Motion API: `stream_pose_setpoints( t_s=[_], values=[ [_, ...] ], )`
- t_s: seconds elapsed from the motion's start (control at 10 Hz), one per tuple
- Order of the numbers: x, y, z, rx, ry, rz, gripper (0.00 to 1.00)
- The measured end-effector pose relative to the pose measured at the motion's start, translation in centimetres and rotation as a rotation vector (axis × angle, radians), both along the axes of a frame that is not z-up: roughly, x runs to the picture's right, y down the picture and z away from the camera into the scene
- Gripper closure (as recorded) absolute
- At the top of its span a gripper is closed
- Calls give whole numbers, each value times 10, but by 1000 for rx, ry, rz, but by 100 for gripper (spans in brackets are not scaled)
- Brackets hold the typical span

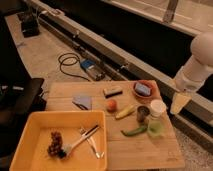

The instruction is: Place grapes in paper cup

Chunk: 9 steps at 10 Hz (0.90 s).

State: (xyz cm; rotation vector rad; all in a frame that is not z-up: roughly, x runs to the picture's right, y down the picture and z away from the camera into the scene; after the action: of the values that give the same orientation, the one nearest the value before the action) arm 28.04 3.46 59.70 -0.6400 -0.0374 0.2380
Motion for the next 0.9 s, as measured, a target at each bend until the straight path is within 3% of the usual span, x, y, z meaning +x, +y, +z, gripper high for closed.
stream_pose_setpoints(
  t_s=[0.5, 0.9],
  values=[
    [-93, -16, 7, 38, -181, -266, 20],
    [-189, -8, 2, 119, -348, -429, 20]
  ],
)
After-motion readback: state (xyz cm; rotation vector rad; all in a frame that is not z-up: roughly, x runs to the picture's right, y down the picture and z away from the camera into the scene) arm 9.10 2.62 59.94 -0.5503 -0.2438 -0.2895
